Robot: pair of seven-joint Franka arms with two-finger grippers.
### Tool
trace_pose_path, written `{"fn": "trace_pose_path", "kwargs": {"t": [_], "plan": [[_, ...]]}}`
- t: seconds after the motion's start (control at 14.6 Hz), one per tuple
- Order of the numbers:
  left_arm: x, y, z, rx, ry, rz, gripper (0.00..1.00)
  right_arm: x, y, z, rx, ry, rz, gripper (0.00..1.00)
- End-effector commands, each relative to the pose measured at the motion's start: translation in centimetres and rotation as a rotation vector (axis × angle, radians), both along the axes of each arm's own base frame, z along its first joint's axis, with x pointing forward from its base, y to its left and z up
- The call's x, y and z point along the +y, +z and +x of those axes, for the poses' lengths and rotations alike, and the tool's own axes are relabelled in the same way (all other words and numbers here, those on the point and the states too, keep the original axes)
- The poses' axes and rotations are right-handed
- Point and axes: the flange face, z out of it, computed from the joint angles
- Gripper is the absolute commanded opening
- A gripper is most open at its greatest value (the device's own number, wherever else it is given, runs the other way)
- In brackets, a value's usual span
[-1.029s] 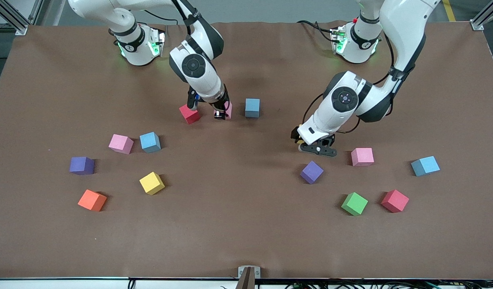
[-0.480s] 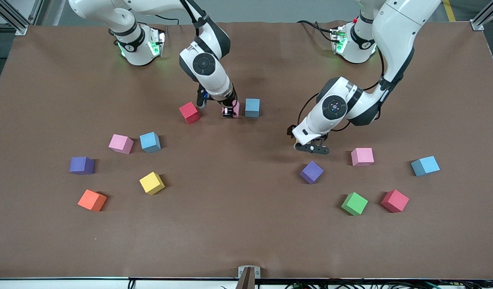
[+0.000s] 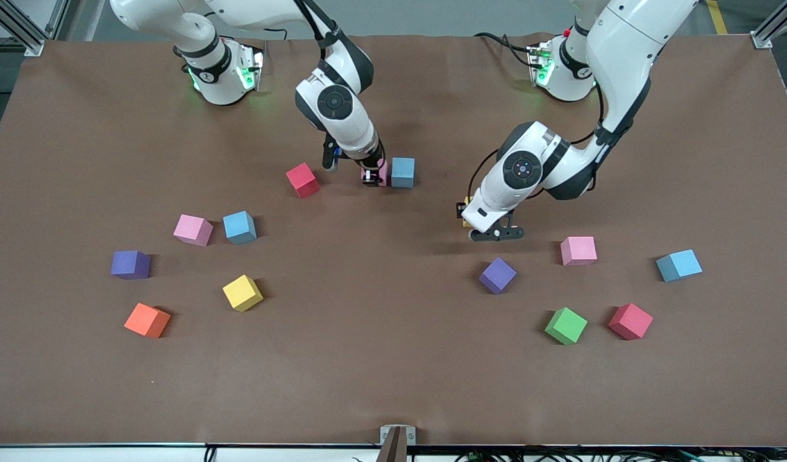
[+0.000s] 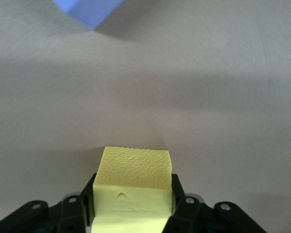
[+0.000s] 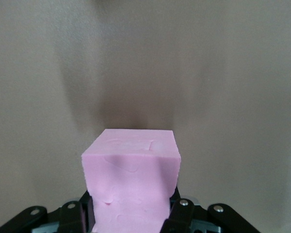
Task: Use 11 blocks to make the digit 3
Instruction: 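Grasp the yellow cube with the left gripper while the right gripper carries pink, then lower the yellow cube beside the blue cube while the right gripper lowers pink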
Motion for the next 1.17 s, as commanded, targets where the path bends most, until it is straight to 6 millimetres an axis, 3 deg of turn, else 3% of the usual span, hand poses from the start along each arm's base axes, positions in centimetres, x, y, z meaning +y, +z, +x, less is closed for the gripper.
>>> {"fn": "trace_pose_path", "kwargs": {"t": [0.0, 0.14, 0.21, 0.69, 1.1], "plan": [[-3.6, 2.8, -1.3, -0.028, 0.247, 0.031, 0.08, 0.3, -0.2, -0.4, 0.001, -0.026, 0.008, 0.04], [-6.9, 3.8, -2.9, -0.030, 0.429, 0.042, 0.06, 0.3, -0.4, -0.4, 0.004, -0.025, 0.005, 0.05], [-7.6, 4.0, -3.2, -0.027, 0.485, 0.044, 0.07, 0.4, -0.5, -0.4, 0.003, -0.025, 0.005, 0.05], [-9.3, 4.2, -5.4, 0.017, 1.065, 0.109, 0.13, 0.6, -0.4, 0.1, -0.015, -0.016, 0.001, 0.06], [-9.4, 4.5, -8.4, 0.014, 1.357, 0.163, 0.13, 0.4, -0.5, 0.6, -0.049, 0.028, -0.022, 0.06]]}}
